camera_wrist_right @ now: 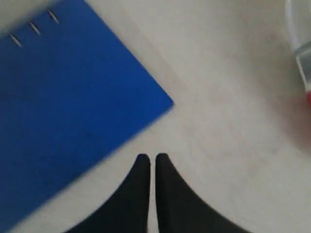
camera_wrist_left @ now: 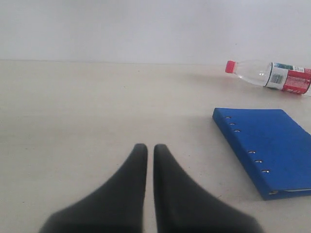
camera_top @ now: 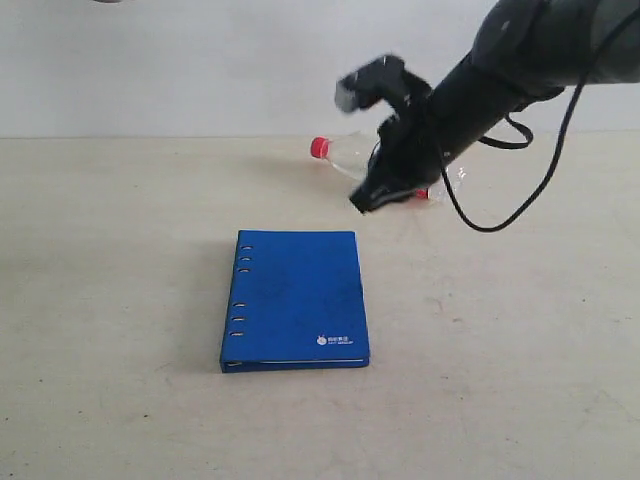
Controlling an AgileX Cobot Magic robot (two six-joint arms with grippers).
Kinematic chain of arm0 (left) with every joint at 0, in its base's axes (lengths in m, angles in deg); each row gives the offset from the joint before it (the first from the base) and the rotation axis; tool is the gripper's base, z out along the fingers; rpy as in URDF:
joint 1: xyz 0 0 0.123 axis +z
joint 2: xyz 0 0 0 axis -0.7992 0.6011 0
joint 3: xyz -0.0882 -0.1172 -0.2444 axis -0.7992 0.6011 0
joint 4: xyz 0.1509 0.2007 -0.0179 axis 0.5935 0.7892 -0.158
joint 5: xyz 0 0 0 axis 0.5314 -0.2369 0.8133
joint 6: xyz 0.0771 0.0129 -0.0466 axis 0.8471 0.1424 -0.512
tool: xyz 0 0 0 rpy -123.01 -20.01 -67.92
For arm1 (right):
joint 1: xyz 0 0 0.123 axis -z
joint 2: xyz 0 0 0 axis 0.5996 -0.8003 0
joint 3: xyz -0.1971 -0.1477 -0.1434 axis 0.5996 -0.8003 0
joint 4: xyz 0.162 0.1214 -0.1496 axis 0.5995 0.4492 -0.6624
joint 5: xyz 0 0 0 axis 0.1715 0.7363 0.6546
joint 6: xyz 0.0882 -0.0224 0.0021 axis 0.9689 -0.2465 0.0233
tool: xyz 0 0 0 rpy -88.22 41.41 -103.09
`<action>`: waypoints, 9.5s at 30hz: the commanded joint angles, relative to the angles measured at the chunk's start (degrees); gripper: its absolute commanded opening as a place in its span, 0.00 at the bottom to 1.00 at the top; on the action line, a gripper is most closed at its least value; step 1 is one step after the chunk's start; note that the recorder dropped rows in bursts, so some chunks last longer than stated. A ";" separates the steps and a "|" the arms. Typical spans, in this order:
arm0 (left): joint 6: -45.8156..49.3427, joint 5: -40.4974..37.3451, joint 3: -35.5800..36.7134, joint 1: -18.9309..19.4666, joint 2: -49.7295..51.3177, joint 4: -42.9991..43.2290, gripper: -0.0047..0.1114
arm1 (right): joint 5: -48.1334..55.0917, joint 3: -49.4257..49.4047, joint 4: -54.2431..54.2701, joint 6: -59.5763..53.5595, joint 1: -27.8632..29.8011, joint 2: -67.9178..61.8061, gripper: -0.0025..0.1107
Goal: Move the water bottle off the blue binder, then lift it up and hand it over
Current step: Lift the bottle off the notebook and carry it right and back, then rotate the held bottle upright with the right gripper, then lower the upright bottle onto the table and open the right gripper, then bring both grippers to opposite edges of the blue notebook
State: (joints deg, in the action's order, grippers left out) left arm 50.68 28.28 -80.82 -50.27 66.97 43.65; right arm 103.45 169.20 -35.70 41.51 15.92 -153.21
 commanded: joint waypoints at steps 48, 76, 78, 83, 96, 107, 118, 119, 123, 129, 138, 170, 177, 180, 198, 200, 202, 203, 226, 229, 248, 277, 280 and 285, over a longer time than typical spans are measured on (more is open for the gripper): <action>-0.45 0.90 -0.07 -0.05 -0.16 -0.45 0.08 | -1.78 37.23 -46.58 31.17 -4.76 -28.60 0.90; -0.45 0.90 -0.07 -0.05 -0.16 -0.45 0.08 | 10.68 37.23 -43.53 28.70 -4.31 -32.16 0.36; -0.45 0.90 -0.07 -0.05 -0.16 -0.45 0.08 | 10.68 37.23 -43.53 30.01 -4.31 -32.16 0.37; -0.45 0.90 -0.07 -0.05 -0.16 -0.45 0.08 | 8.17 37.23 -43.88 38.34 -4.31 -31.88 0.25; -0.45 0.90 -0.07 -0.05 -0.16 -0.45 0.08 | -3.78 37.00 -14.27 37.83 3.86 -27.83 0.02; -0.45 0.90 -0.07 -0.05 -0.16 -0.45 0.08 | -0.79 36.04 -13.77 30.29 5.59 -18.29 0.02; -0.45 0.90 -0.07 -0.05 -0.16 -0.45 0.08 | -40.93 -4.80 30.74 -13.27 14.39 1.34 0.02; -0.45 0.90 -0.07 -0.05 -0.16 -0.45 0.08 | -43.42 -8.17 33.49 -17.40 14.40 3.22 0.02; -0.45 0.90 -0.07 -0.05 -0.16 -0.45 0.08 | -45.34 -19.59 28.84 -21.47 14.40 11.39 0.02; -0.45 0.90 -0.07 -0.05 -0.16 -0.45 0.08 | -60.98 -27.34 17.68 2.00 14.40 27.55 0.02; -0.45 0.90 -0.07 -0.05 -0.16 -0.45 0.08 | -88.84 -54.86 -4.45 45.69 14.40 47.57 0.02; -0.45 0.90 -0.07 -0.05 -0.16 -0.45 0.08 | -91.82 -37.56 -28.87 44.98 14.40 -1.48 0.14; -0.45 0.90 -0.07 -0.05 -0.16 -0.45 0.08 | -91.70 -28.34 -24.46 47.56 14.40 -1.48 0.02; -0.45 0.90 -0.07 -0.05 -0.16 -0.45 0.08 | -91.70 -24.19 -24.46 47.97 14.40 -1.94 0.02; -0.45 0.90 -0.07 -0.05 -0.16 -0.45 0.08 | -77.37 11.76 -30.25 62.82 14.28 -23.84 0.02; -0.45 0.90 -0.07 -0.05 -0.16 -0.45 0.08 | -72.83 16.29 -30.40 62.82 14.05 -26.40 0.02; -0.45 0.90 -0.07 -0.05 -0.16 -0.45 0.08 | -68.00 20.73 -30.40 62.82 13.93 -28.65 0.05; -0.45 0.90 -0.07 -0.05 -0.16 -0.45 0.08 | -65.92 22.79 -30.40 63.08 13.81 -29.51 0.08; -0.45 0.90 -0.07 -0.05 -0.16 -0.45 0.08 | -36.49 40.23 -30.28 57.22 11.65 -32.88 0.63; -0.45 0.90 -0.07 -0.05 -0.16 -0.45 0.08 | -34.74 41.40 -30.28 55.92 11.65 -32.88 0.70; -0.45 0.90 -0.07 -0.05 -0.16 -0.45 0.08 | -14.63 43.59 -30.65 40.61 8.10 -22.09 0.70; -0.45 0.90 -0.07 -0.05 -0.16 -0.29 0.08 | 29.46 26.43 7.71 32.38 7.57 -2.04 0.02; -0.22 0.90 -0.07 -0.05 -0.16 1.69 0.08 | 29.46 13.53 -0.40 29.12 7.57 4.30 0.02; -0.03 1.53 -0.07 -0.05 -0.16 1.69 0.08 | 15.42 -5.88 -2.74 27.49 7.70 22.00 0.02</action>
State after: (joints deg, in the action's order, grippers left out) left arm 50.68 28.53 -80.82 -50.27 66.97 45.08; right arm 127.90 169.68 -38.26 70.22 23.53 -140.09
